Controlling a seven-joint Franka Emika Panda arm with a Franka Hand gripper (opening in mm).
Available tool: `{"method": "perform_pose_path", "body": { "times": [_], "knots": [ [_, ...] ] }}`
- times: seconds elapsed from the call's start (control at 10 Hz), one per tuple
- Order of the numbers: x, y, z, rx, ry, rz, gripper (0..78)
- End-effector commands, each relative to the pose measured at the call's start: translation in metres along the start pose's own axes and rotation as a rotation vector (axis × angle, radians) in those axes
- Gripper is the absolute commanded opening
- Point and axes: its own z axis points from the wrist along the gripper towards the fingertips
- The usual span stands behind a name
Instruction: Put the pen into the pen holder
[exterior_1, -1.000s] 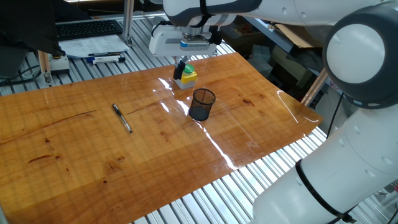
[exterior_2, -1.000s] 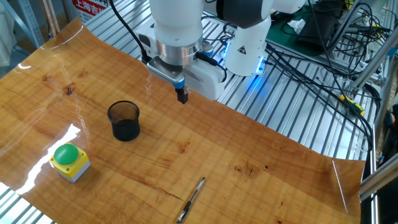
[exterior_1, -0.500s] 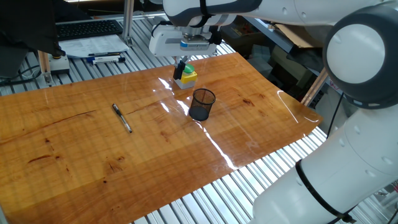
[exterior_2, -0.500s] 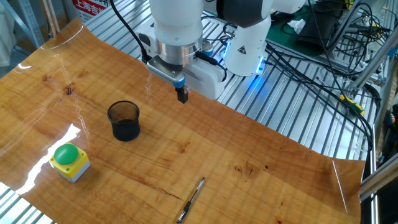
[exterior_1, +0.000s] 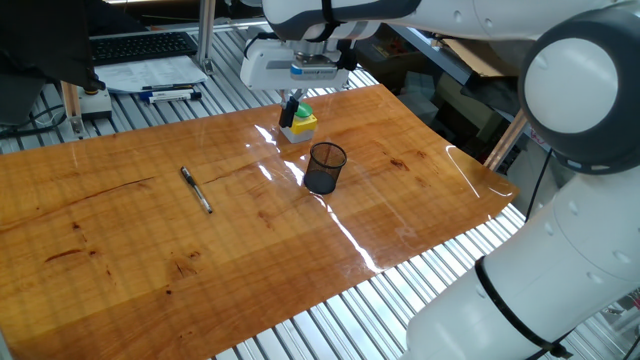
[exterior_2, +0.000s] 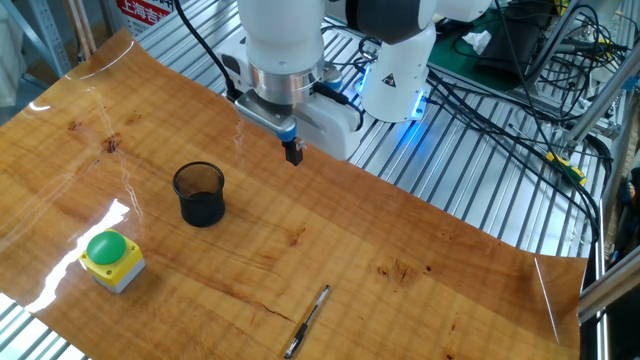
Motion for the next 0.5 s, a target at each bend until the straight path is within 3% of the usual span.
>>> {"method": "perform_pose_path", "body": {
  "times": [0.1,0.5],
  "knots": [
    [-0.0005,0.0001,-0.0012,-0.003,0.000,0.000,0.0],
    [-0.0011,-0.0003,-0.0006,-0.006,0.001,0.004,0.0]
  ]
}}
